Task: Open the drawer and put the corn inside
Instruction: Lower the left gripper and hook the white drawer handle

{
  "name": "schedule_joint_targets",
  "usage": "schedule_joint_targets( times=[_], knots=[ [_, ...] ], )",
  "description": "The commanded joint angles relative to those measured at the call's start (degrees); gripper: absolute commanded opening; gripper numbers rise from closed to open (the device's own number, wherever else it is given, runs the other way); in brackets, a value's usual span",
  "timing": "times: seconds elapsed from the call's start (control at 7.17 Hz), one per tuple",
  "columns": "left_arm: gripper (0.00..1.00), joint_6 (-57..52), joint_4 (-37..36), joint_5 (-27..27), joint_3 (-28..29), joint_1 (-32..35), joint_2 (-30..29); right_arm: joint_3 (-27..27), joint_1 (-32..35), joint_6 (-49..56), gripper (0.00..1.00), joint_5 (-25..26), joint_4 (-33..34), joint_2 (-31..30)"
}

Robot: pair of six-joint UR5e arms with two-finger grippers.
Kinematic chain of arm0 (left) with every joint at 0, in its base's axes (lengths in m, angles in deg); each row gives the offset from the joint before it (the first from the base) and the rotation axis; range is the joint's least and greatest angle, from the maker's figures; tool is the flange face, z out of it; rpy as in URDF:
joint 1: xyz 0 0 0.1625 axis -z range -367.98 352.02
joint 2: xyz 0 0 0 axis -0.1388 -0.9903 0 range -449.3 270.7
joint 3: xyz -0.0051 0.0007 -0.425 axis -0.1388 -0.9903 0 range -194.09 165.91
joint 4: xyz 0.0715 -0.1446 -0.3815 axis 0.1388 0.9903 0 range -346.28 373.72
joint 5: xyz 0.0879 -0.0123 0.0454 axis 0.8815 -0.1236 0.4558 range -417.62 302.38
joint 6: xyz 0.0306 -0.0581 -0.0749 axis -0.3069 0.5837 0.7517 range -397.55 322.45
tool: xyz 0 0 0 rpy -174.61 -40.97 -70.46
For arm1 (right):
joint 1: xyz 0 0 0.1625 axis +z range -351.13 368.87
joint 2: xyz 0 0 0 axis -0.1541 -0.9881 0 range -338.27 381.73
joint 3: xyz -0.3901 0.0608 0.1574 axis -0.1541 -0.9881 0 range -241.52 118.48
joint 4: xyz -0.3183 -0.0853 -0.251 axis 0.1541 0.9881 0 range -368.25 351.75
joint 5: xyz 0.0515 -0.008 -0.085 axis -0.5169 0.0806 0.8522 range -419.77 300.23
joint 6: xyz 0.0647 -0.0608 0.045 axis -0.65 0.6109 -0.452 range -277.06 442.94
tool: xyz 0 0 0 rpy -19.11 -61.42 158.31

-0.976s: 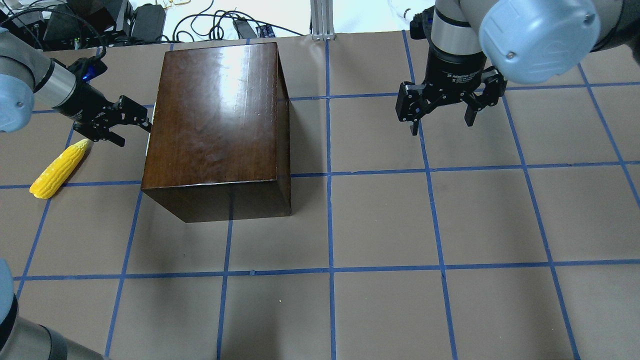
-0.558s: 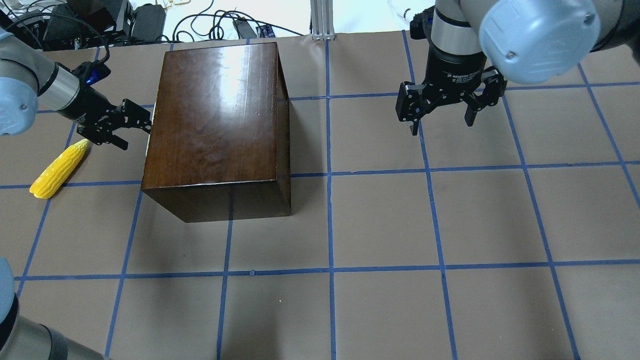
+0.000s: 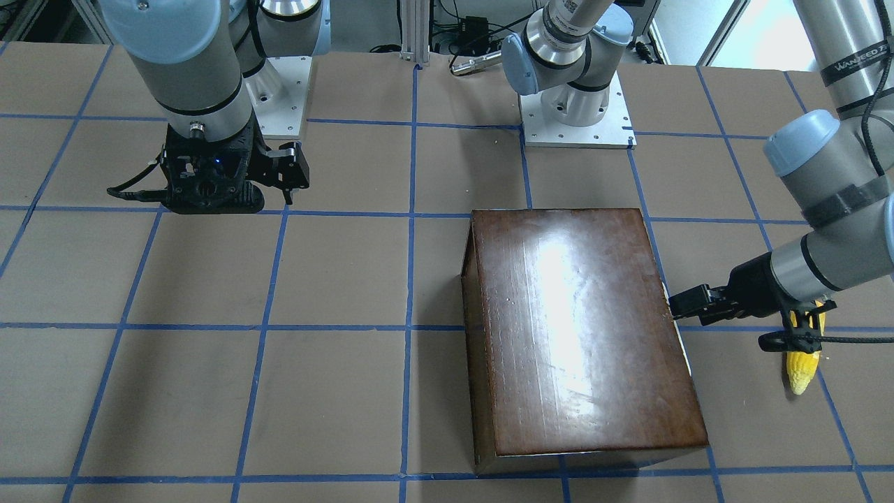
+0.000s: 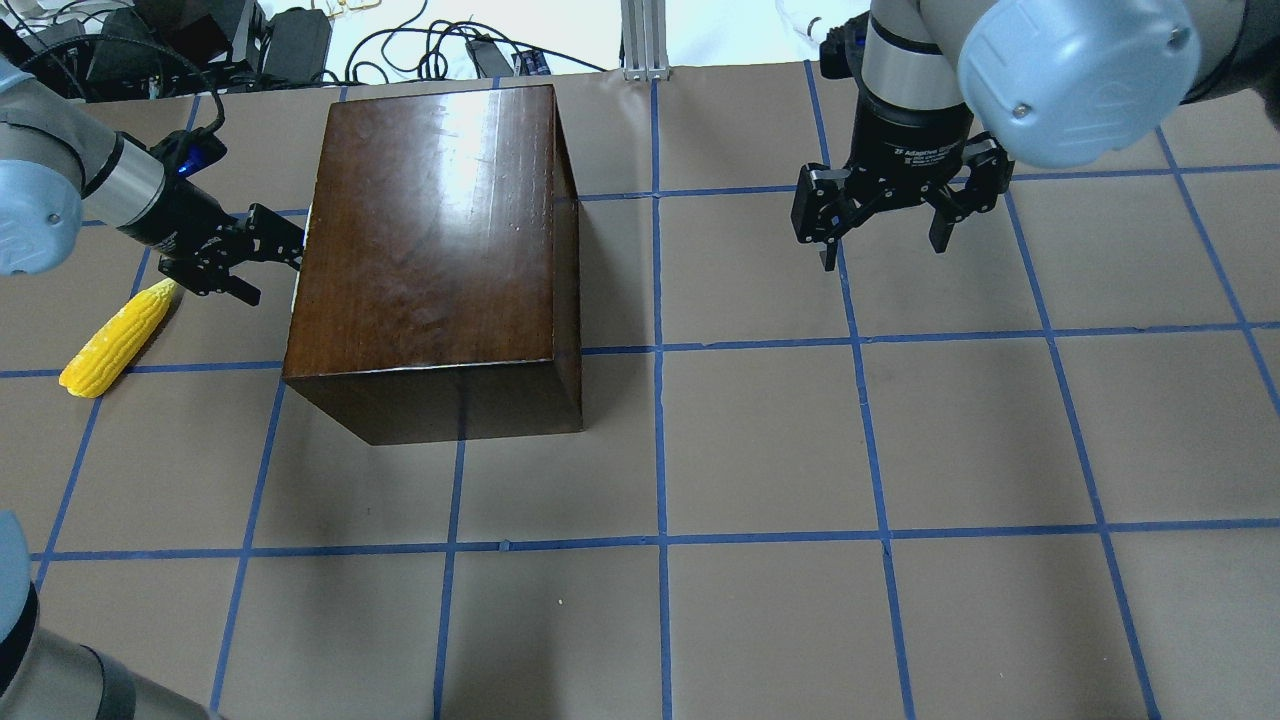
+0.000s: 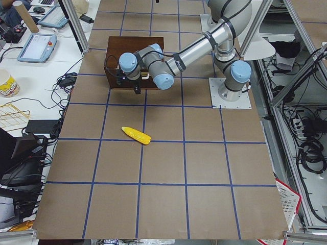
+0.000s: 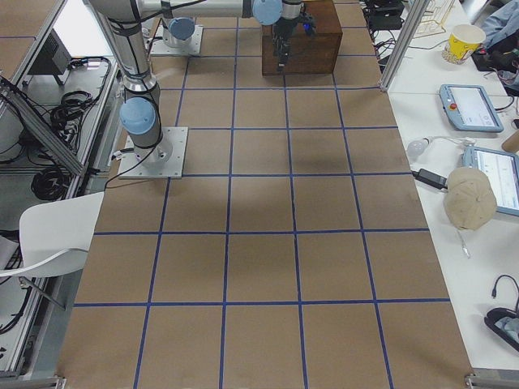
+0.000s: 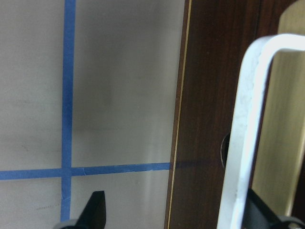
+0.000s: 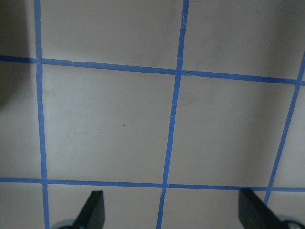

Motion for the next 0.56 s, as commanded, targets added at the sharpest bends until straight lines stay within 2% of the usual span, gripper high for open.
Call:
schedule_joint_targets(
  times=[0.0, 0.42],
  knots=[
    [1.00, -0.5, -0.7, 0.5, 0.1, -0.1, -0.8, 0.0, 0.0, 0.0, 1.00, 0.0, 0.0, 0.0],
    [1.00, -0.8, -0.7, 0.9, 0.6, -0.5, -0.7, 0.0, 0.0, 0.0, 1.00, 0.0, 0.0, 0.0]
  ],
)
